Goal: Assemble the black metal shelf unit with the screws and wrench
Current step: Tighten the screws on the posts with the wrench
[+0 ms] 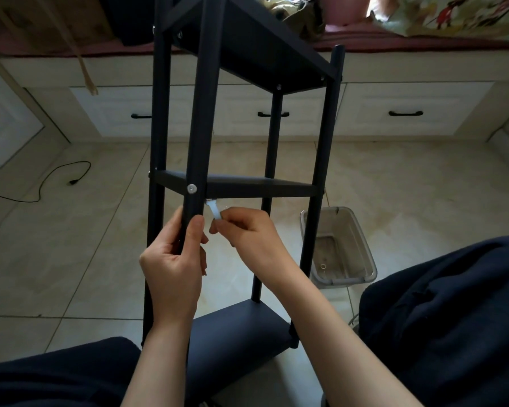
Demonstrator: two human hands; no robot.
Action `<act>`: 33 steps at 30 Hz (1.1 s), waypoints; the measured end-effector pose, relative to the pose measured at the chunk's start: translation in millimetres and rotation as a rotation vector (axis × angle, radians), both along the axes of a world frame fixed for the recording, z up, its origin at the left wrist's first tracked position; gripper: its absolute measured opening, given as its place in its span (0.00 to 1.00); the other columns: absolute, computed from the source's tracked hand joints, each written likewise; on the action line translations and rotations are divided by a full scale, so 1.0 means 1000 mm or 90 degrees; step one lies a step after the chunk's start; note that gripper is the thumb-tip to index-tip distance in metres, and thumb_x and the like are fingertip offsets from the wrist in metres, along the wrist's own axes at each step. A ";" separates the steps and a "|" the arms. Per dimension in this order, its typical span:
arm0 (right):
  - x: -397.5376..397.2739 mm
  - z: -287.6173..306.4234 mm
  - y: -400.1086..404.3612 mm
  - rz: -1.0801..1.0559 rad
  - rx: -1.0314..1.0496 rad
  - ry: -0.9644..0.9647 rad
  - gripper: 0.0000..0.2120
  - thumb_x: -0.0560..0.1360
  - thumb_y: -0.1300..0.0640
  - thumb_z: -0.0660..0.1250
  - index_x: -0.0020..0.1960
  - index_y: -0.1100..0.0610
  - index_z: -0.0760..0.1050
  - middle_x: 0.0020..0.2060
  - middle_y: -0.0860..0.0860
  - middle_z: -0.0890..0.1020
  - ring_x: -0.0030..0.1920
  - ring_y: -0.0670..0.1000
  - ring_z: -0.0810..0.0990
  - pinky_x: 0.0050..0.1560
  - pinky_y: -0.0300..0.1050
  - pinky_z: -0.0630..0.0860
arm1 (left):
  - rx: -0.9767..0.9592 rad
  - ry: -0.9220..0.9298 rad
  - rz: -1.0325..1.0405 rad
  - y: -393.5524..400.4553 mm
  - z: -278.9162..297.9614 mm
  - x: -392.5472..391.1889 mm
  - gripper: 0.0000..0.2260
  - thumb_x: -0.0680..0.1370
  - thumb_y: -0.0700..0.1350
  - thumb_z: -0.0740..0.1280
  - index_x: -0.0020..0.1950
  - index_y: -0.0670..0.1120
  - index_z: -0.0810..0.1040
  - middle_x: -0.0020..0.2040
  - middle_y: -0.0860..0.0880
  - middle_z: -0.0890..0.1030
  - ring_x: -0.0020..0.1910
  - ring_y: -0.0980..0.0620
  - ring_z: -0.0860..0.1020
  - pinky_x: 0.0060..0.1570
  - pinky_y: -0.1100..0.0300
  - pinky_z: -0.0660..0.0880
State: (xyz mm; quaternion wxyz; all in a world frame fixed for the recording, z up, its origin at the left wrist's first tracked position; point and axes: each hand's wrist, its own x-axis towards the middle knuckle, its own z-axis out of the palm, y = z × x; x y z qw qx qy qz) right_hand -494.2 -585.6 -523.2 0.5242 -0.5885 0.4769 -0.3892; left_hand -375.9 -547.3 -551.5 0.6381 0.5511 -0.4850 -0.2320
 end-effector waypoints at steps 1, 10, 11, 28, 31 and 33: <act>0.001 0.000 -0.001 0.000 -0.004 0.005 0.11 0.79 0.58 0.64 0.40 0.53 0.80 0.38 0.57 0.79 0.33 0.43 0.71 0.36 0.38 0.69 | 0.000 -0.001 0.002 0.000 0.000 0.000 0.16 0.80 0.56 0.66 0.64 0.52 0.81 0.34 0.51 0.78 0.24 0.53 0.72 0.24 0.64 0.70; 0.009 -0.005 -0.004 -0.055 -0.085 0.083 0.10 0.80 0.57 0.64 0.43 0.53 0.81 0.36 0.48 0.82 0.40 0.45 0.77 0.38 0.32 0.72 | 0.007 -0.003 0.003 0.001 0.001 0.000 0.14 0.80 0.55 0.66 0.63 0.55 0.81 0.34 0.51 0.78 0.24 0.53 0.73 0.24 0.63 0.71; 0.010 -0.007 -0.002 -0.073 -0.113 0.097 0.10 0.80 0.58 0.64 0.44 0.54 0.81 0.35 0.48 0.81 0.39 0.44 0.77 0.38 0.32 0.71 | 0.008 -0.001 0.003 0.000 0.001 0.000 0.14 0.80 0.55 0.66 0.63 0.55 0.81 0.34 0.51 0.78 0.24 0.53 0.72 0.24 0.63 0.71; 0.016 -0.015 -0.001 -0.138 -0.137 0.047 0.09 0.80 0.58 0.65 0.53 0.58 0.84 0.39 0.50 0.85 0.38 0.33 0.77 0.43 0.23 0.70 | 0.000 -0.008 -0.001 0.001 0.001 -0.001 0.13 0.80 0.55 0.66 0.64 0.56 0.81 0.34 0.52 0.78 0.24 0.53 0.72 0.25 0.64 0.71; 0.017 -0.023 -0.002 -0.172 -0.140 0.019 0.09 0.80 0.58 0.66 0.53 0.57 0.84 0.39 0.48 0.85 0.40 0.37 0.79 0.46 0.29 0.74 | 0.001 -0.010 -0.002 0.002 0.001 0.000 0.15 0.80 0.55 0.66 0.65 0.53 0.81 0.34 0.52 0.78 0.24 0.53 0.73 0.25 0.64 0.71; 0.020 -0.029 -0.003 -0.188 -0.146 -0.004 0.09 0.80 0.58 0.66 0.53 0.57 0.84 0.40 0.49 0.85 0.42 0.40 0.81 0.49 0.35 0.77 | 0.002 -0.014 -0.001 0.002 0.001 -0.001 0.17 0.80 0.55 0.65 0.65 0.49 0.80 0.34 0.52 0.78 0.24 0.53 0.73 0.25 0.65 0.71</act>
